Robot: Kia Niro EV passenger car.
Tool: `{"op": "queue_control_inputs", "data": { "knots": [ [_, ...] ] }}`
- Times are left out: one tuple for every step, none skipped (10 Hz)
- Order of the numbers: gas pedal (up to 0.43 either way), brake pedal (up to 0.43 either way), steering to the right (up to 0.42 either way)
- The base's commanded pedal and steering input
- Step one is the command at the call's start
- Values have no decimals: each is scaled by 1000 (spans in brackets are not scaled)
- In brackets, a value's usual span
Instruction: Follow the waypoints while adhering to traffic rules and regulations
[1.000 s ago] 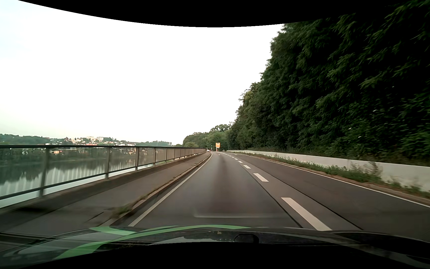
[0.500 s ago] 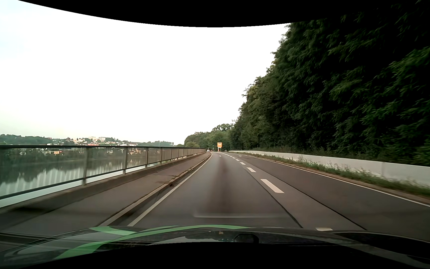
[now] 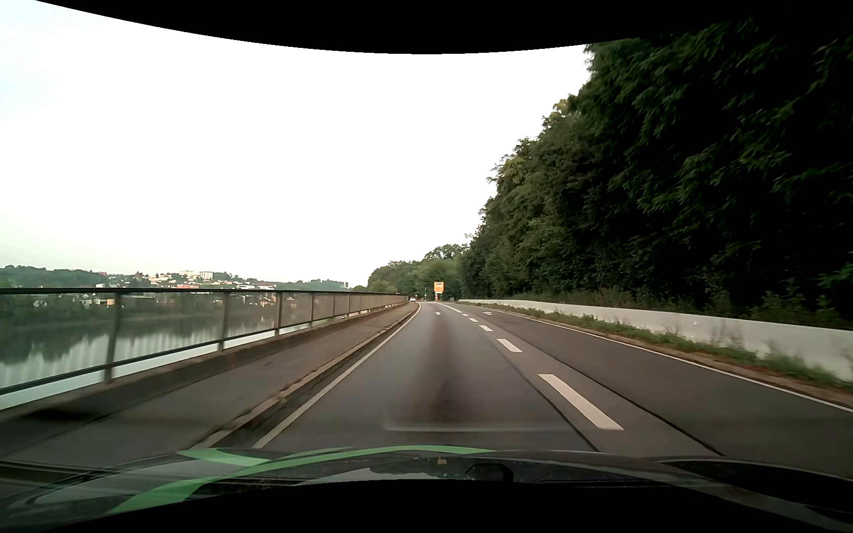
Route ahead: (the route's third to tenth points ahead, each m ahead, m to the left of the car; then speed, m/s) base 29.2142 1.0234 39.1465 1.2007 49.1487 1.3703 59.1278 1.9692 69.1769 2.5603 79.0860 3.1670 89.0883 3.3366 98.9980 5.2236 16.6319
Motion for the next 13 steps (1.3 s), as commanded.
{"op": "queue_control_inputs", "data": {
  "knots": [
    [177, 0, -7],
    [177, 0, -7],
    [177, 0, -7],
    [177, 0, -7],
    [177, 0, -7],
    [177, 0, -7],
    [177, 0, -7],
    [177, 0, -7],
    [177, 0, -7],
    [177, 0, -7],
    [177, 0, -7],
    [177, 0, -7],
    [177, 0, -7]
  ]
}}
